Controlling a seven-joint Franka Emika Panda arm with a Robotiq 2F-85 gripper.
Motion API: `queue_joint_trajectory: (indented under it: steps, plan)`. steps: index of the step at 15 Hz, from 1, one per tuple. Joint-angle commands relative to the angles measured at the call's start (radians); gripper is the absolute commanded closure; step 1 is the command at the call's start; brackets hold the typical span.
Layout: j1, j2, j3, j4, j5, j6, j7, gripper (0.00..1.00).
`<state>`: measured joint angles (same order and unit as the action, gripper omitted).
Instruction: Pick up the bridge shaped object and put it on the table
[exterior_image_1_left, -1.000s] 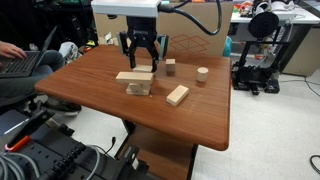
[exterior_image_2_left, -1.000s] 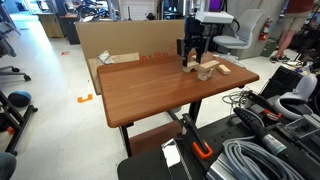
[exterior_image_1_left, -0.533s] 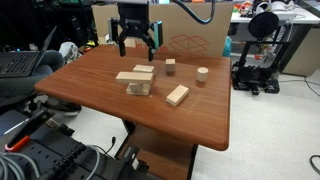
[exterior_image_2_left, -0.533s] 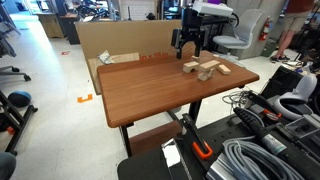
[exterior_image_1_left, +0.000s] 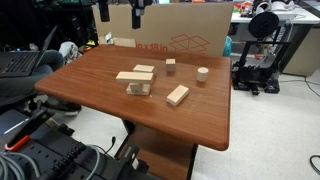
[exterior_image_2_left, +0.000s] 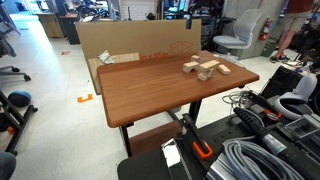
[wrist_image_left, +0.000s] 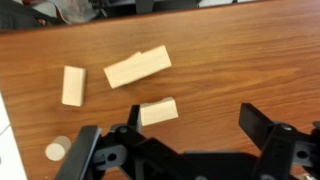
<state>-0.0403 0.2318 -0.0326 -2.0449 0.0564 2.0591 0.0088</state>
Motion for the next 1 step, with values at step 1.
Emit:
queue_joint_trajectory:
  steps: [1]
  plan:
    - [-0.040,-0.035,-0.072,-0.072,-0.097,-0.115,0.051,0.00]
